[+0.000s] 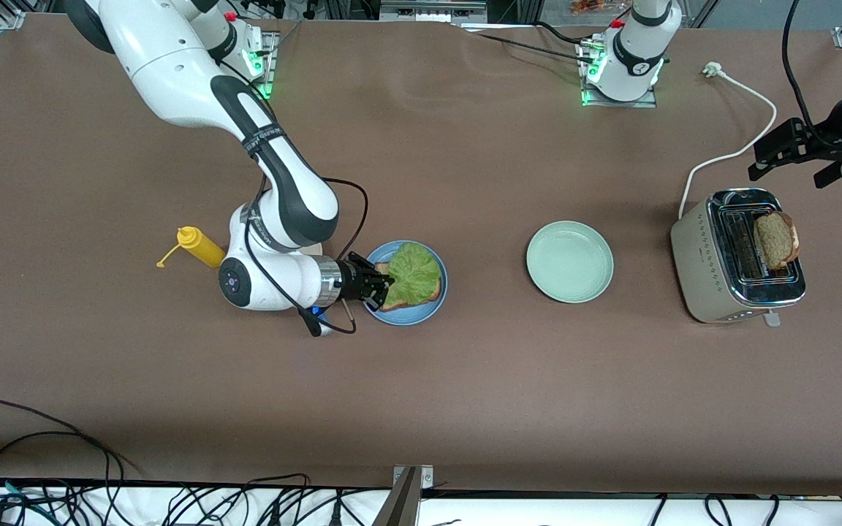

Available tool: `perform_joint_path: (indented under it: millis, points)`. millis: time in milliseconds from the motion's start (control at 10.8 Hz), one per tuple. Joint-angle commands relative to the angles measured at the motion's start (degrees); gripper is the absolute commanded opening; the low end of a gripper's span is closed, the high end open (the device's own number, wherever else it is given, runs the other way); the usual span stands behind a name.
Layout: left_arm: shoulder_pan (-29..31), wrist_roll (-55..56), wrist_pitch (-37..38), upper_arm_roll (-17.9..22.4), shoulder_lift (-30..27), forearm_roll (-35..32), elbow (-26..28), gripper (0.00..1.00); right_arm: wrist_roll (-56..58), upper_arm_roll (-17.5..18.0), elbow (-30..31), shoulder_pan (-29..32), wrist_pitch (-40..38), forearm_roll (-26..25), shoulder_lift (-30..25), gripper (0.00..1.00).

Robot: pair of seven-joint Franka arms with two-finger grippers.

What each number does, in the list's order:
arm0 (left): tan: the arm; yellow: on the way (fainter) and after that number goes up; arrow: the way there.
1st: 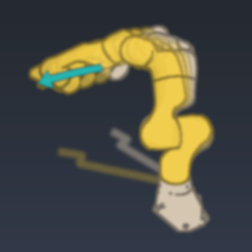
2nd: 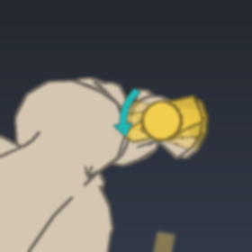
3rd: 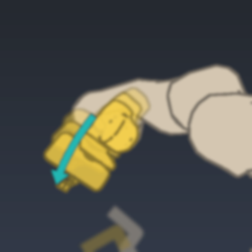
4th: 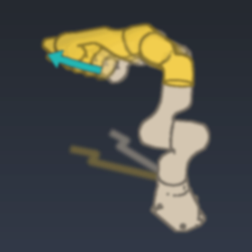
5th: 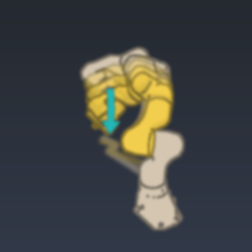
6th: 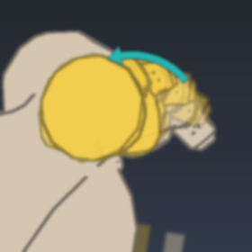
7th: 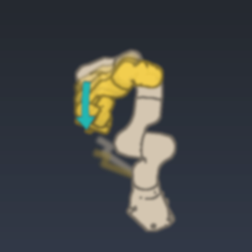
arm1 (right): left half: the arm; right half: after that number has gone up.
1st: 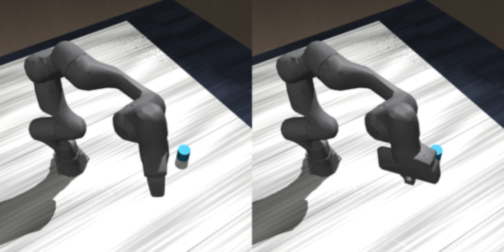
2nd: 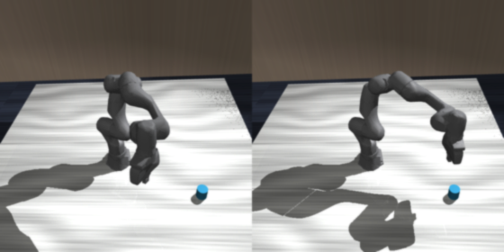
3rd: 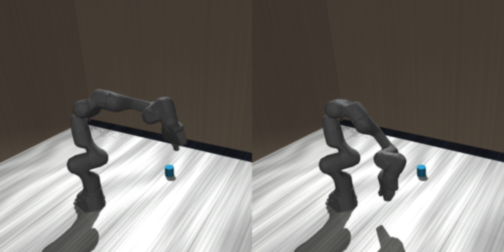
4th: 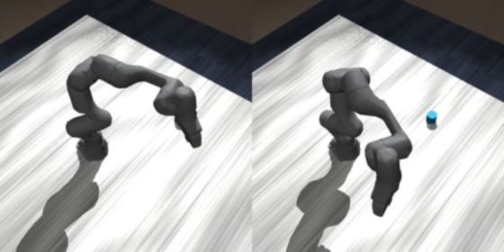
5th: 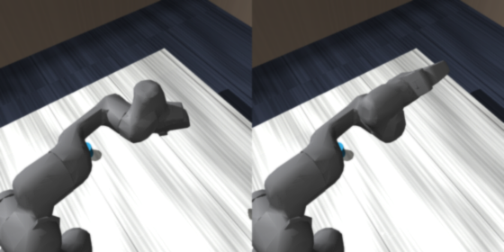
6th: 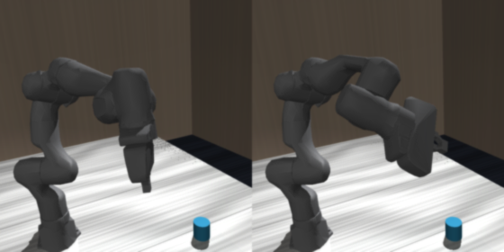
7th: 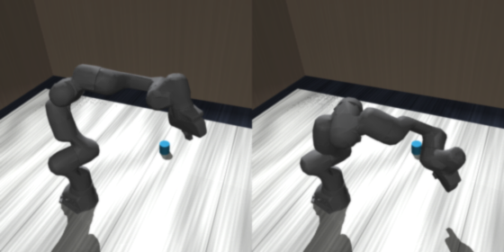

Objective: Make sandwich in blue plate with both arms
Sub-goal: 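Carry the lettuce onto the bread on the blue plate with the right gripper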

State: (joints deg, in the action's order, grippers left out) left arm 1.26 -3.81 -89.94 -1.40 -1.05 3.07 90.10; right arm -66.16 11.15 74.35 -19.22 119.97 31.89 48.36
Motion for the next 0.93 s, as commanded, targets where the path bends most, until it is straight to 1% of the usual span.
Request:
perform_joint_path:
  millis: [0,93,186,279,464,650,836]
  points:
    - [0.1,-1.4,0.6,-0.1,0.3,-1.1,-1.0,1.0,-1.0,-0.4,2.2,-2.0,5.9,1.4,1.7,0.36]
    - [0.2,-1.4,0.6,-0.1,0.3,-1.1,-1.0,1.0,-1.0,-0.8,2.7,-2.3,7.1,1.3,1.7,0.7]
    - [0.2,-1.4,0.5,-0.1,0.3,-1.1,-1.0,1.0,-1.0,-1.7,2.7,-2.5,7.0,-0.3,1.5,0.94]
    - [0.2,-1.4,0.5,-0.1,0.3,-1.1,-1.0,1.0,-1.0,-1.7,2.6,-2.6,6.8,-3.5,1.0,1.0]
    - [0.2,-1.4,0.5,-0.2,0.1,-1.1,-1.0,1.0,-0.9,-2.2,2.5,-2.4,4.7,-10.7,-1.0,1.0]
    - [0.3,-1.4,0.6,-0.1,-0.1,-1.2,-0.7,1.0,-0.6,-2.8,2.3,-2.4,-2.1,-22.9,-4.1,1.0]
    - [0.2,-1.3,0.8,0.0,-1.2,-1.3,1.2,1.0,1.2,-3.5,2.3,-2.0,-9.1,-33.7,-6.9,1.0]
